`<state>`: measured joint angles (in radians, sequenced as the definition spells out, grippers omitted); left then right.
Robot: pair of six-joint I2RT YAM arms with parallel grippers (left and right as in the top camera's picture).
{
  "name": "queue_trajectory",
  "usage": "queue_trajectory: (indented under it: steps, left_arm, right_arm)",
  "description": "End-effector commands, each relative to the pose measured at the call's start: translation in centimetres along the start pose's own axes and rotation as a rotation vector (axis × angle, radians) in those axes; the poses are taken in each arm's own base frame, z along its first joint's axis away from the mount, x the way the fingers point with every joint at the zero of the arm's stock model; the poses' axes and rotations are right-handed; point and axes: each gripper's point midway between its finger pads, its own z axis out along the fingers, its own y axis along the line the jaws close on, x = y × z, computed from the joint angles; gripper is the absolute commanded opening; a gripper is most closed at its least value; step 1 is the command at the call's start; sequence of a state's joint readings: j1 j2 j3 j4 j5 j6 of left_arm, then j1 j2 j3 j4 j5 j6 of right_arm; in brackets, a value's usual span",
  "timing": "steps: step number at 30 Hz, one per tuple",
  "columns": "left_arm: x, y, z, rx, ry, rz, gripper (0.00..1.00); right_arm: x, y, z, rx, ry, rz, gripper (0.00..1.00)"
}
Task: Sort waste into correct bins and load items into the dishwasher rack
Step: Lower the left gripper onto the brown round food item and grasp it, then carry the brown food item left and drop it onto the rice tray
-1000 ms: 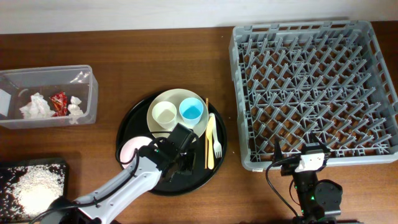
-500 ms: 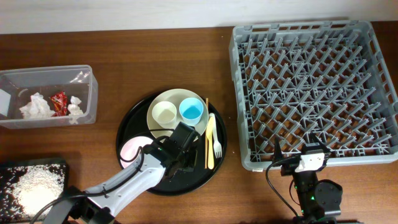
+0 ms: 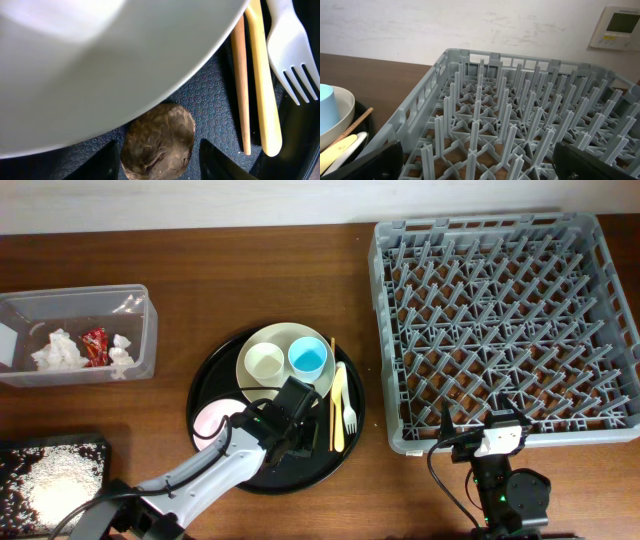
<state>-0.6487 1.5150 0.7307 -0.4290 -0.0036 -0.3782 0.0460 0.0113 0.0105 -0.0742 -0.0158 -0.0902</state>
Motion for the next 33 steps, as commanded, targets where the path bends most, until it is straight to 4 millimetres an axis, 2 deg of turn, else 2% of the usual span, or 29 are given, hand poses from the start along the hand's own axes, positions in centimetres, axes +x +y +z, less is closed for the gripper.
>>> queue_trajectory:
  steps: [1,4,7,10,11,12,13,14,16,18,24,28,29,30,32,33]
  left_arm:
    - [0.7,-0.1,0.3,0.009,0.024,0.02,0.48]
    - [1.0,-0.3,0.3,0.021,0.037,0.02,0.47]
    - [2.1,-1.0,0.2,0.064,0.088,0.017,0.46]
    - [2.1,-0.9,0.2,0.063,0.088,0.017,0.47]
    - [2.1,-1.0,0.2,0.063,0.087,0.017,0.56]
    - [2.0,-1.0,0.2,0.064,0.083,0.016,0.6]
    - [1.7,-1.1,0.1,0.067,0.077,0.017,0.69]
    - [1.3,-1.1,0.0,0.066,0.068,0.017,0.7]
    - [-0.2,-0.1,-0.6,-0.014,0.022,0.019,0.7]
    - [-0.8,-0.2,-0.8,-0.017,0.005,0.019,0.69]
    - [-0.4,-1.8,-0.7,-0.002,0.0,0.017,0.68]
    - [0.3,-1.7,0.4,-0.084,0.002,0.006,0.68]
    - [0.4,-1.6,0.7,-0.087,0.007,0.004,0.63]
    - [0.4,-1.6,0.8,-0.09,0.007,0.004,0.52]
    - [0.4,-1.6,0.8,-0.091,0.007,0.004,0.4]
    - [0.4,-1.6,0.8,-0.091,0.007,0.004,0.39]
  right_arm:
    - [0.2,0.1,0.0,-0.005,0.004,-0.007,0.99]
    - [0.2,0.1,0.0,-0.005,0.004,-0.007,0.98]
    - [0.2,0.1,0.0,-0.005,0.004,-0.008,0.98]
    - [0.2,0.1,0.0,-0.005,0.004,-0.008,0.98]
    - [0.2,0.1,0.0,-0.005,0.004,-0.007,0.98]
    - [0.2,0.1,0.0,-0.005,0.004,-0.007,0.99]
    - [0.2,0.1,0.0,-0.005,0.004,-0.007,0.98]
    - [0.2,0.1,0.0,-0.005,0.004,-0.007,0.98]
    - [0.2,0.1,0.0,-0.005,0.004,-0.008,0.98]
    - [0.2,0.1,0.0,-0.005,0.004,-0.007,0.98]
    - [0.2,0.1,0.0,-0.005,0.004,-0.008,0.98]
    - [0.2,0.1,0.0,-0.005,0.004,-0.007,0.98]
    - [0.2,0.1,0.0,-0.005,0.004,-0.008,0.98]
    - [0.2,0.1,0.0,-0.005,0.004,-0.007,0.98]
    - [0.2,0.1,0.0,-0.005,0.004,-0.008,0.98]
    - [0.2,0.1,0.0,-0.005,0.004,-0.008,0.98]
